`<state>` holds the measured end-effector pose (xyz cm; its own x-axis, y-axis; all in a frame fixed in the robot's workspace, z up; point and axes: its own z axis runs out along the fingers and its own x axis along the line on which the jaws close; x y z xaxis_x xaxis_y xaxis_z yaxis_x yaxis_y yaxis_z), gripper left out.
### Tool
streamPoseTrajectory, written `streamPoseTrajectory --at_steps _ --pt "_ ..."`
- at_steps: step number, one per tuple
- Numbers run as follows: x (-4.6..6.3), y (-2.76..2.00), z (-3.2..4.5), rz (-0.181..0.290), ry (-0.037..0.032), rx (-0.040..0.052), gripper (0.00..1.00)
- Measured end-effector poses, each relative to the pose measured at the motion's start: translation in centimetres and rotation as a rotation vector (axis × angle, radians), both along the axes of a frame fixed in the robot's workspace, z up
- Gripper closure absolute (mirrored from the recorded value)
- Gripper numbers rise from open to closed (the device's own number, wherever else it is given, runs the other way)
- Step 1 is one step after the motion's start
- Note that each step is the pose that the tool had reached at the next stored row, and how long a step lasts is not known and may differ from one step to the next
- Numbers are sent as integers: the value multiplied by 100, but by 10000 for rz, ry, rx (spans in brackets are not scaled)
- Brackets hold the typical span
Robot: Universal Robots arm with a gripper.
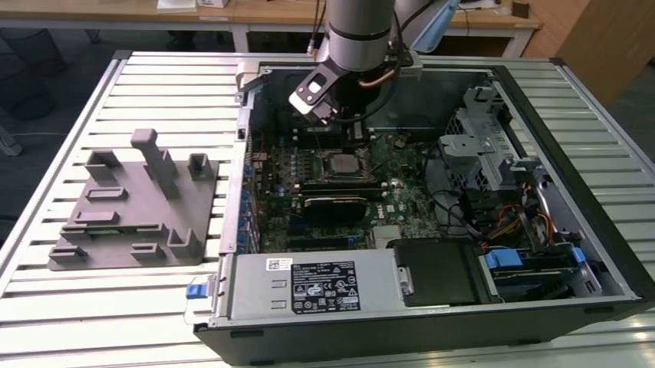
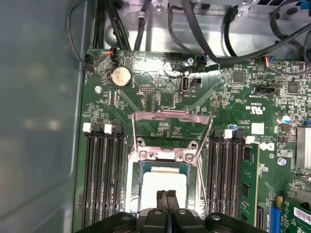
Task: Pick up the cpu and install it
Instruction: 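Place the cpu into insertion slot, then close the cpu cover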
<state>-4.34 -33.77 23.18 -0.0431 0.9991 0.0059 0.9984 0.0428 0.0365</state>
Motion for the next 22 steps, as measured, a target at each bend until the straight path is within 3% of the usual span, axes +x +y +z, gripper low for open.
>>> streamPoseTrajectory --at_steps 11,16,20,22 --pt "0 0 123 0 11 -2 89" --pt "0 0 219 0 24 -1 89" --pt "0 0 342 0 36 -1 89" --pt "0 -11 360 2 38 12 89"
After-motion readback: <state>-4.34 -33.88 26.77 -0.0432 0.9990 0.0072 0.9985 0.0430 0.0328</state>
